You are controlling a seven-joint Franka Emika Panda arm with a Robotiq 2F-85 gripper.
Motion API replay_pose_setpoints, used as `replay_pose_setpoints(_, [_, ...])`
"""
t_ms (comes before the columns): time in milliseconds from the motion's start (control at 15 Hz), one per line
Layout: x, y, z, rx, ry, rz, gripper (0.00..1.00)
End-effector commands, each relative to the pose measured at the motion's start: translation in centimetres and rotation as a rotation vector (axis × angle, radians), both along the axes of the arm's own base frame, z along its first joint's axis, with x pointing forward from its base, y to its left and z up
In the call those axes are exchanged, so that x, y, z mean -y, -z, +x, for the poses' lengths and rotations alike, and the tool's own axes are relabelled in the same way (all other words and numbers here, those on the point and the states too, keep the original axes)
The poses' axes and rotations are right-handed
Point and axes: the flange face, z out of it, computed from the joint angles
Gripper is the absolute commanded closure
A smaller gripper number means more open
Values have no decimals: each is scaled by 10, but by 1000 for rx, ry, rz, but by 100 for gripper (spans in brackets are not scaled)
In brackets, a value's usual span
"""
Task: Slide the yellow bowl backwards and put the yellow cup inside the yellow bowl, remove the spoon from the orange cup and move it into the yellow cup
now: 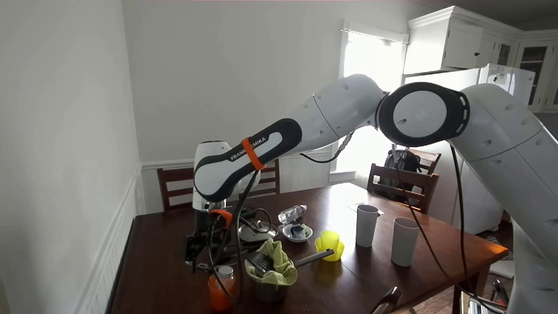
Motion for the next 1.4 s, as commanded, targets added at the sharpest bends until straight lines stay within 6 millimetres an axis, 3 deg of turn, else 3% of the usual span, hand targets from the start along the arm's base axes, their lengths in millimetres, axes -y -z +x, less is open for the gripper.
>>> replay_pose_setpoints(0, [-19, -1, 8, -7, 23, -6, 0])
replay_pose_setpoints(67, [-23, 3, 9, -13, 24, -13, 3])
replay_pose_setpoints(133, [-25, 6, 9, -17, 29, -27, 15])
replay_pose_setpoints(400, [-29, 16, 11, -42, 56, -62, 44])
replay_pose_setpoints(933, [-27, 12, 14, -66, 98, -89, 99])
replay_pose_setpoints(1067, [-26, 10, 14, -74, 105, -100, 100])
replay_pose_setpoints(1133, [-24, 8, 15, -75, 112, -109, 67])
replay_pose_setpoints(1200, [-24, 8, 15, -79, 113, -110, 66])
replay_pose_setpoints(1333, [-25, 5, 14, -89, 115, -116, 53])
